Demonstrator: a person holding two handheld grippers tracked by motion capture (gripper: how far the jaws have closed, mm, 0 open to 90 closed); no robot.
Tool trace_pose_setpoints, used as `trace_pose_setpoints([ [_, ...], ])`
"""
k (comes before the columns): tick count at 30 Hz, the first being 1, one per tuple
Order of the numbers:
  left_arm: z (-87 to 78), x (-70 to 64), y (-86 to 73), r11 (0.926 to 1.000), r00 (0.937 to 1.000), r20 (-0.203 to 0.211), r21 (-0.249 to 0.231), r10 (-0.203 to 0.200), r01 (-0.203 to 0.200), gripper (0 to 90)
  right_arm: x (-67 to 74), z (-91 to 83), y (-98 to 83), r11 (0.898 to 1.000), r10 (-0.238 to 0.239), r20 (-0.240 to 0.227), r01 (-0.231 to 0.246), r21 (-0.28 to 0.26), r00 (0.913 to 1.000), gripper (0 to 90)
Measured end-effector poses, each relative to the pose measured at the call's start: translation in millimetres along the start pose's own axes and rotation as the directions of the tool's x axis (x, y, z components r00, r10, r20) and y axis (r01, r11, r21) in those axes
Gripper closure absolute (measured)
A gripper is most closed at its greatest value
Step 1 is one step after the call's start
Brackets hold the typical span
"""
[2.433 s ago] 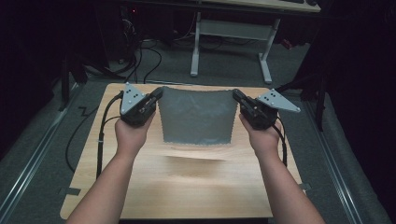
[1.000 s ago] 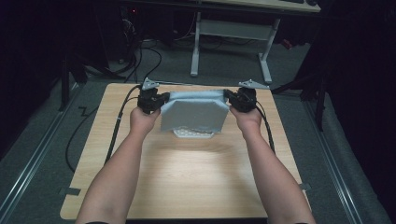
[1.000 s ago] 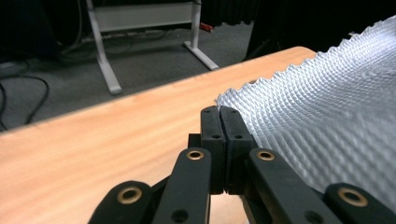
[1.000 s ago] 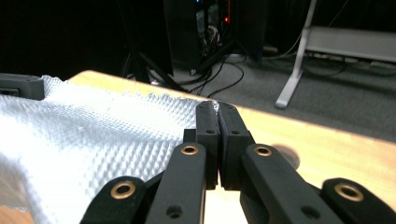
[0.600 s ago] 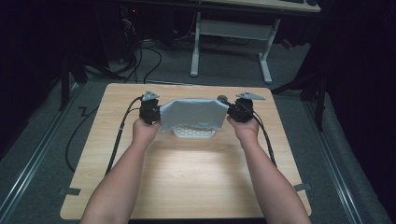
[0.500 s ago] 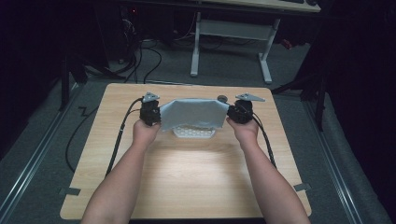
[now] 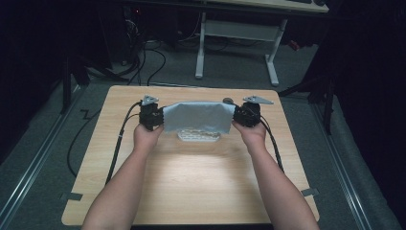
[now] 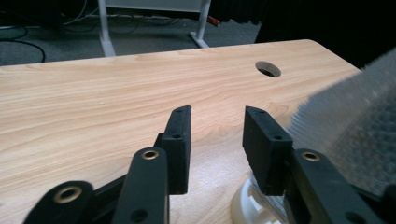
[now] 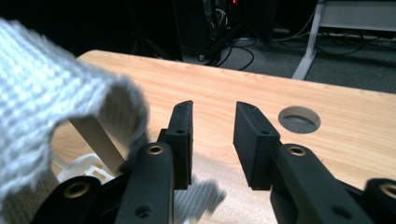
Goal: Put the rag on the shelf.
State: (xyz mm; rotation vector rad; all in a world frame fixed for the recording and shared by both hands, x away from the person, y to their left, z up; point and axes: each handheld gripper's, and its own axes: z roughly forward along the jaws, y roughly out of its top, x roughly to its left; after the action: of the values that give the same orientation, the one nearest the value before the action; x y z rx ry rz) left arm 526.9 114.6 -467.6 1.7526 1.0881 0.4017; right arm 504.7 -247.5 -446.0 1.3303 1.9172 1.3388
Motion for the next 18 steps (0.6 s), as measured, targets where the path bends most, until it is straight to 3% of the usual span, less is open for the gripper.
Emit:
trace_pose_setpoints([
  [10,-18.4,7.6,8.7,0.9992,0.9988,-0.046,-0.037,0.013,-0.015,54.5,-5.0,-12.6,6.9,0.999,-0.029,0.039,0.03,-0.03,0.9988,59.4],
  [18,-30.8,19.5,4.8,0.9989,0.997,-0.078,-0.045,0.007,-0.01,51.2,-13.1,-23.4,8.5,0.999,-0.027,0.065,0.029,-0.024,0.9975,56.5],
])
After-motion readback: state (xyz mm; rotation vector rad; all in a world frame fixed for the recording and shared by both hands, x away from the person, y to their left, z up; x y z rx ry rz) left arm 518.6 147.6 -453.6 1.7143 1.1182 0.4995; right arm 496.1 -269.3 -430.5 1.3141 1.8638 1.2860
